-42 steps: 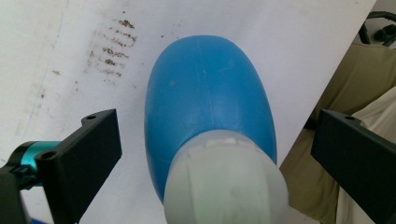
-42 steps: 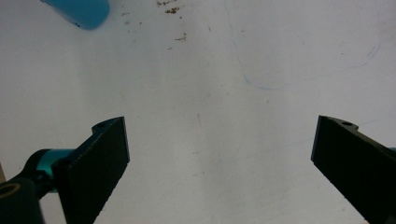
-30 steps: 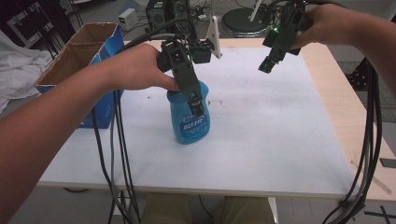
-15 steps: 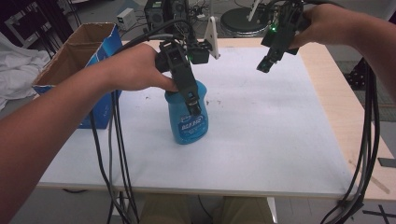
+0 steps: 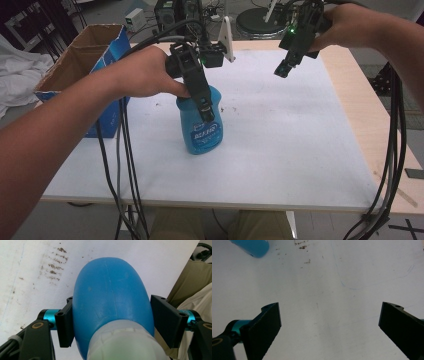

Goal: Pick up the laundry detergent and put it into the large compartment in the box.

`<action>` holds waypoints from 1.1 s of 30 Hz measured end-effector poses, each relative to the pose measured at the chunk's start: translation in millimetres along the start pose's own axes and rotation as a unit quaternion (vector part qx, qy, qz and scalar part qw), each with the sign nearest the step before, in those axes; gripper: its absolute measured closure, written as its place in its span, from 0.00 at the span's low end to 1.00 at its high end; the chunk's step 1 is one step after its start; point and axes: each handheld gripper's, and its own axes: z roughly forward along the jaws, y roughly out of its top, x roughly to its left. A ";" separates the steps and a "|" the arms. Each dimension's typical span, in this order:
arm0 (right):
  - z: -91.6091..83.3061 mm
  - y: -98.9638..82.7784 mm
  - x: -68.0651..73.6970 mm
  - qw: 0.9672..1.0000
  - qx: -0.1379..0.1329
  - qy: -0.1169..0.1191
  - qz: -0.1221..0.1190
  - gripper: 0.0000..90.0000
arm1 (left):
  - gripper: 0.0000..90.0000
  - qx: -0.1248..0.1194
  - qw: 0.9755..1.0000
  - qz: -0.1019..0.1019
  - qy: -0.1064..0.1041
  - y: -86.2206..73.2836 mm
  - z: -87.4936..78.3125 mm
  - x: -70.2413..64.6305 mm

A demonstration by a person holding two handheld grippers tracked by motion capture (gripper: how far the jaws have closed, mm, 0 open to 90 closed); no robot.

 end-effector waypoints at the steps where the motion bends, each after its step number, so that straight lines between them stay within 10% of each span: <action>1: 0.0 0.1 0.2 1.000 0.000 0.000 0.001 0.04 | 0.32 0.000 1.000 0.000 0.001 0.0 0.0 0.1; 26: -0.4 0.7 0.8 1.000 -0.001 0.000 0.004 0.04 | 0.41 0.003 1.000 0.004 0.009 -1.6 -2.6 0.8; 33: -1.2 -0.7 0.2 1.000 -0.002 0.000 0.002 0.04 | 0.41 -0.003 1.000 -0.001 0.015 -4.6 -29.1 -0.7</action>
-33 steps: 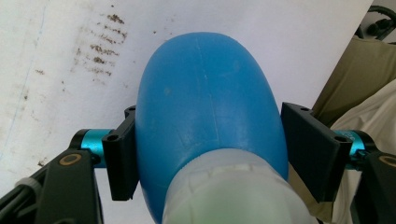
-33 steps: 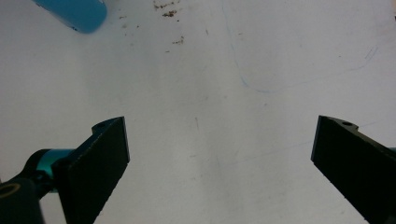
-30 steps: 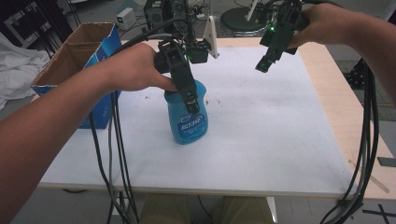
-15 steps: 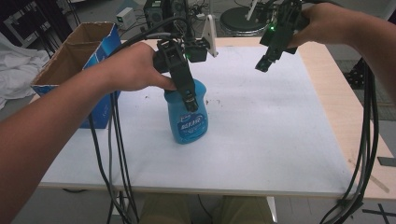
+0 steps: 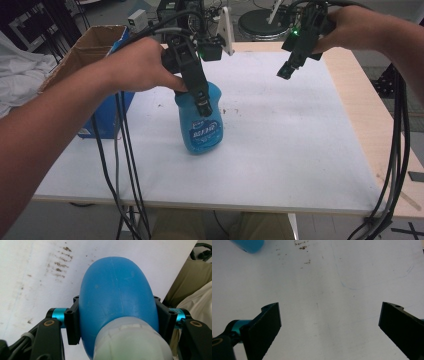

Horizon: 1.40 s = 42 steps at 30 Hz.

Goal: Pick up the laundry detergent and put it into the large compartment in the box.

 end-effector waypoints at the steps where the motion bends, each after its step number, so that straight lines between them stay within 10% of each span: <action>1: 0.1 -0.2 -0.4 1.000 -0.002 0.002 -0.004 0.04 | 0.41 0.000 1.000 0.000 0.003 -0.6 -4.4 -0.2; 21: -3.9 -3.0 0.8 1.000 0.002 0.001 0.002 0.04 | 0.41 -0.033 0.999 -0.005 0.021 -36.8 -154.3 17.5; 42: -1.0 -3.7 -3.4 1.000 0.008 0.001 0.015 0.04 | 0.41 -0.065 0.996 -0.047 0.025 -104.5 -214.6 73.6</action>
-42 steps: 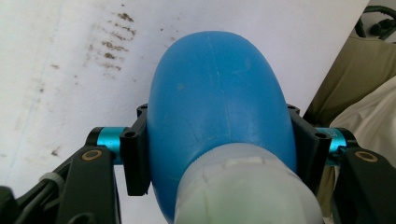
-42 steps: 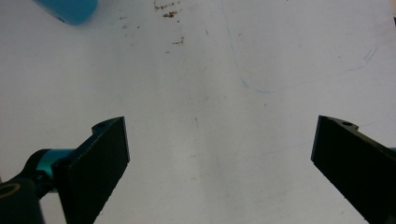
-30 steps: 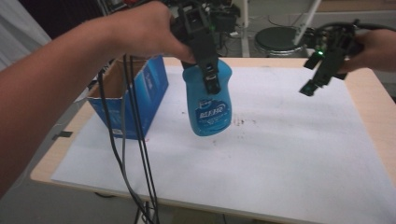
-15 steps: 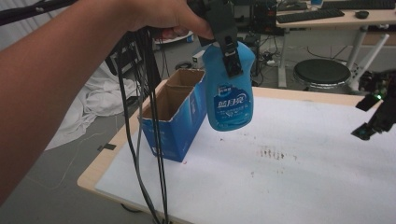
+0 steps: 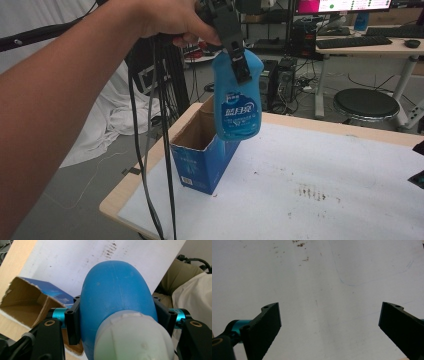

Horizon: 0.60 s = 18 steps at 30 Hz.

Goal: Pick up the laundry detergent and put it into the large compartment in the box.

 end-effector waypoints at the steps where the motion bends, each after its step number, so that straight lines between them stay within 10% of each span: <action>1: -0.1 -0.9 -1.0 1.000 0.000 0.000 -0.002 0.04 | 0.41 -0.002 1.000 -0.001 -0.001 -2.5 -1.7 3.0; 18: 7.2 -0.8 -6.1 1.000 0.013 0.002 0.006 0.04 | 0.41 -0.003 0.999 -0.020 0.024 -37.2 -8.8 50.6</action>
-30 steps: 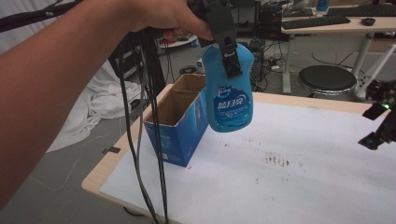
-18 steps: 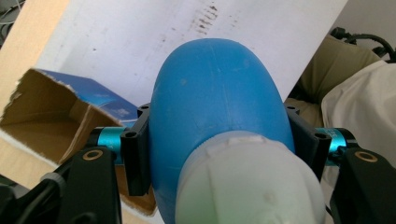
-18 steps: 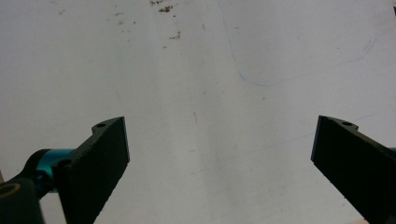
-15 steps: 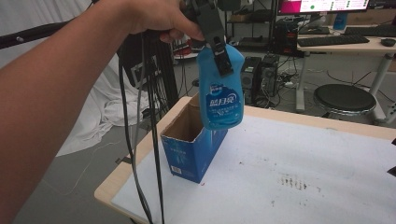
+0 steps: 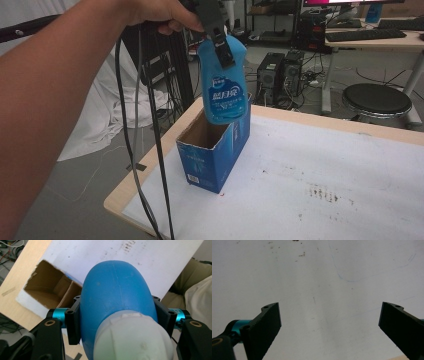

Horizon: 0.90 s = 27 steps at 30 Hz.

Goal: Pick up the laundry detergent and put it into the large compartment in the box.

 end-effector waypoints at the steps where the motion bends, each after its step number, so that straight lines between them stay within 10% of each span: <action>1: 0.5 0.0 -0.7 1.000 0.002 0.000 -0.001 0.04 | 0.41 -0.001 1.000 0.000 0.003 -2.0 -0.3 2.7; 27: 4.9 -0.4 -2.7 1.000 0.006 0.001 0.007 0.04 | 0.41 0.049 0.999 0.003 0.023 -34.7 56.1 31.2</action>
